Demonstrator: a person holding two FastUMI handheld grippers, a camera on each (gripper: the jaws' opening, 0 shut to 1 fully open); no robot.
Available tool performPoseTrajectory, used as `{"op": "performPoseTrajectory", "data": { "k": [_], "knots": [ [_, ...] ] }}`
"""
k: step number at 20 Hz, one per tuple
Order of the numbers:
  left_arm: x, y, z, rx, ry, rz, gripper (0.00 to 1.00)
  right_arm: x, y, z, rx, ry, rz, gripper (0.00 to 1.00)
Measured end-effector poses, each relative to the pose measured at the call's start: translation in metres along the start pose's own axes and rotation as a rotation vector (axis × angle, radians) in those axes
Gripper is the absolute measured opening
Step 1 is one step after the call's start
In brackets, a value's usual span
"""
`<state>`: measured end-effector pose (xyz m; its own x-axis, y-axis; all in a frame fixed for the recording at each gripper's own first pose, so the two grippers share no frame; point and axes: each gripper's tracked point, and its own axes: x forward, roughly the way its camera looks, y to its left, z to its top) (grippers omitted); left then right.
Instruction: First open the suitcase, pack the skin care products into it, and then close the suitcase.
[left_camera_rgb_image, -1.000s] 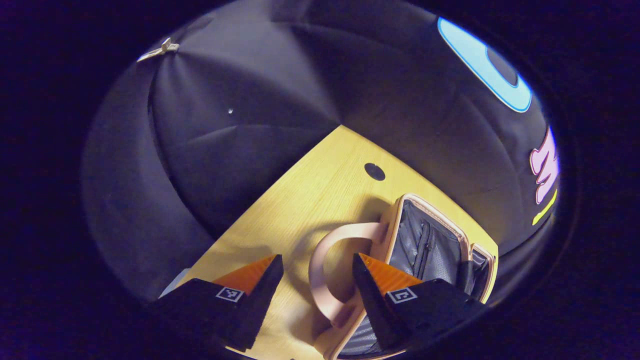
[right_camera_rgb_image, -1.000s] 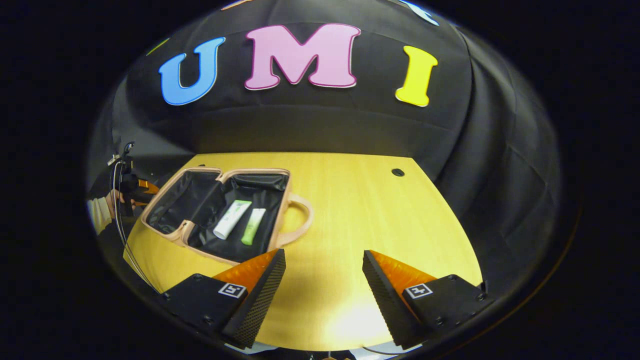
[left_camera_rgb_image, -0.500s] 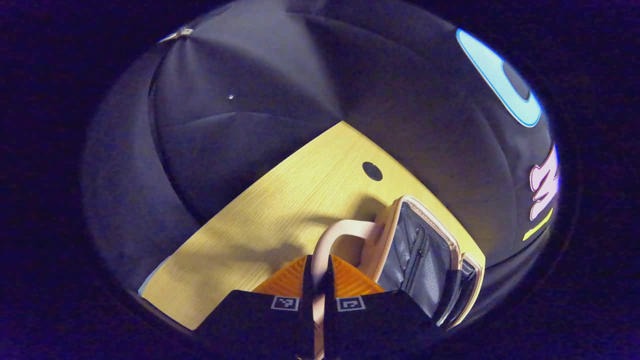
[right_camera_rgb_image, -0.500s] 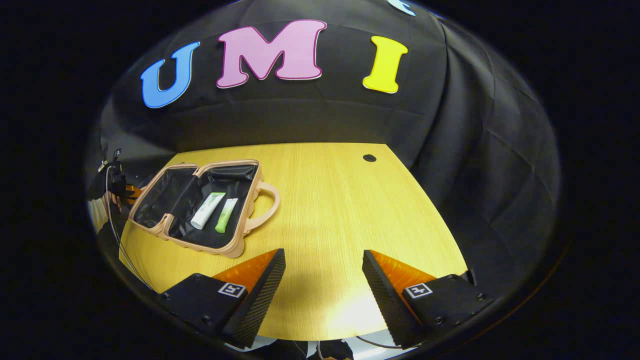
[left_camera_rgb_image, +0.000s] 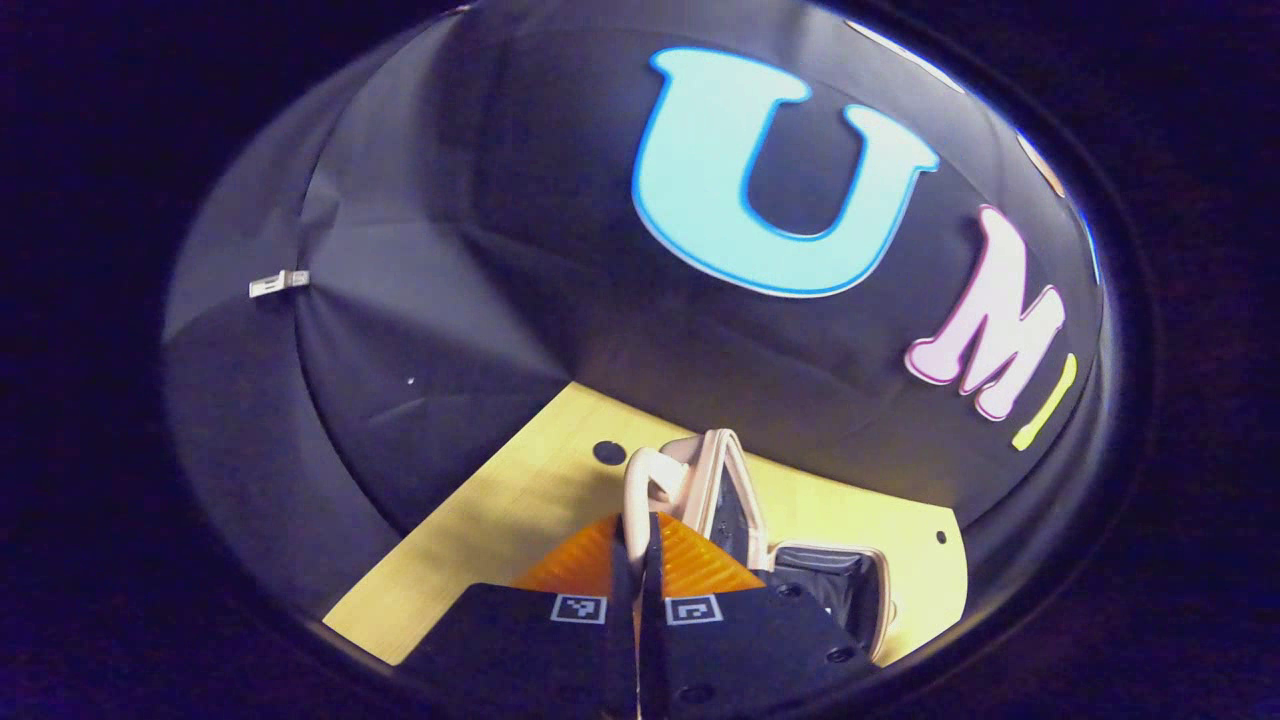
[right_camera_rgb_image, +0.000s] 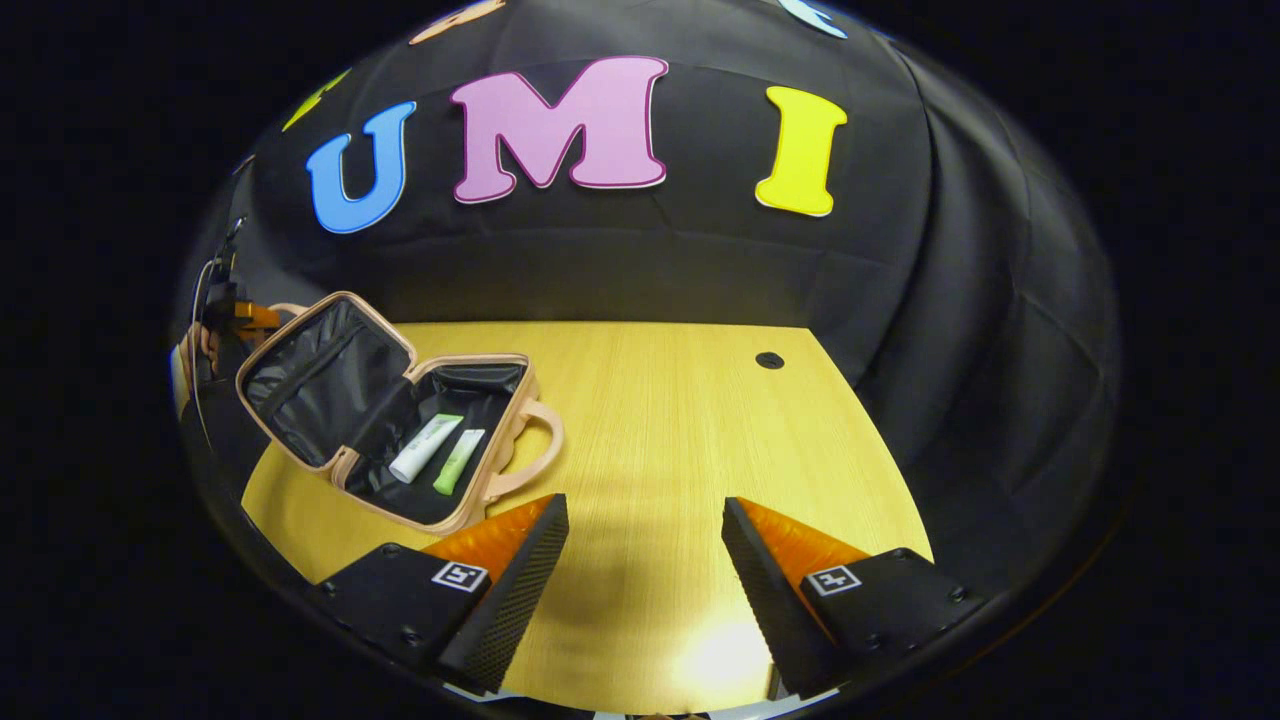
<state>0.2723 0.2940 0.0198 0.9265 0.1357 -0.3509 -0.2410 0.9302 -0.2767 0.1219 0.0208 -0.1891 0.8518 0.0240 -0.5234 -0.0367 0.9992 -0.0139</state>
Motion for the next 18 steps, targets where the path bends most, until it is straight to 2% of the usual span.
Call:
{"op": "performPoseTrajectory", "data": {
  "k": [3, 6, 10, 13, 16, 18],
  "knots": [
    [-0.041, -0.094, -0.006, 0.032, -0.061, -0.064, 0.07, -0.002, -0.012, 0.009, 0.032, -0.042, 0.038, 0.98],
    [-0.068, -0.19, -0.035, 0.038, -0.085, -0.159, 0.07, -0.009, -0.03, 0.013, 0.066, -0.052, 0.076, 0.98],
    [-0.045, -0.302, -0.103, 0.045, -0.006, -0.268, 0.07, -0.013, -0.056, 0.016, 0.08, -0.073, 0.116, 0.98],
    [-0.013, -0.355, -0.179, 0.079, 0.104, -0.298, 0.07, -0.019, -0.067, 0.022, 0.128, -0.08, 0.141, 0.98],
    [0.013, -0.374, -0.241, 0.124, 0.199, -0.29, 0.07, -0.027, -0.074, 0.035, 0.156, -0.115, 0.152, 0.97],
    [0.026, -0.38, -0.281, 0.115, 0.273, -0.268, 0.08, -0.032, -0.081, 0.036, 0.14, -0.132, 0.14, 0.97]
  ]
}}
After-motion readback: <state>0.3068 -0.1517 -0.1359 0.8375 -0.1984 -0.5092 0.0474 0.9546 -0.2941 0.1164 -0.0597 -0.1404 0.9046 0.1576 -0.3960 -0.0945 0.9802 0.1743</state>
